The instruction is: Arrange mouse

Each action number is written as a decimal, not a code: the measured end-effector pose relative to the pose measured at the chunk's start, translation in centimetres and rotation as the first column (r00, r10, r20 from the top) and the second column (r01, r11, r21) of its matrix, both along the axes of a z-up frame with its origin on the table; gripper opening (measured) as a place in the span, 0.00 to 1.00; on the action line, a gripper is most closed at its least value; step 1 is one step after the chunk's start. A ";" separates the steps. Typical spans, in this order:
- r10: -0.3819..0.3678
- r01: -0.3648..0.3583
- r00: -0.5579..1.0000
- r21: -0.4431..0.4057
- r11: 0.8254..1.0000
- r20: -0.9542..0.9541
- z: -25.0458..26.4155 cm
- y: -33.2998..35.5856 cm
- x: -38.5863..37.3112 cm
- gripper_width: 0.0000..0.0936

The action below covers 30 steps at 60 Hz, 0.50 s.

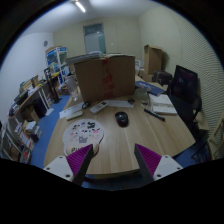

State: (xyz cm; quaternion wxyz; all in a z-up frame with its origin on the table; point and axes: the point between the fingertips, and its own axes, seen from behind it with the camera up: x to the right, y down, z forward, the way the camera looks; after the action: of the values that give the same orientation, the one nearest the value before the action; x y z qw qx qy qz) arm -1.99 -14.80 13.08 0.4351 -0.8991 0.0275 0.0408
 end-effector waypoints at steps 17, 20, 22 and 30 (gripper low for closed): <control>0.005 -0.005 1.000 0.019 1.000 -0.006 -1.5 3.5 0.3 0.90; 0.015 -0.015 1.000 0.020 1.000 0.002 -2.3 4.4 0.4 0.90; 0.018 -0.018 1.000 0.017 1.000 0.004 -3.0 5.4 0.6 0.90; 0.035 -0.035 0.999 0.031 0.999 -0.011 -5.8 10.6 1.5 0.89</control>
State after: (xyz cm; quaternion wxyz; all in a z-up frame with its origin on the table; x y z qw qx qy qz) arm -0.45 -4.19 7.30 0.4480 -0.8923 0.0136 0.0539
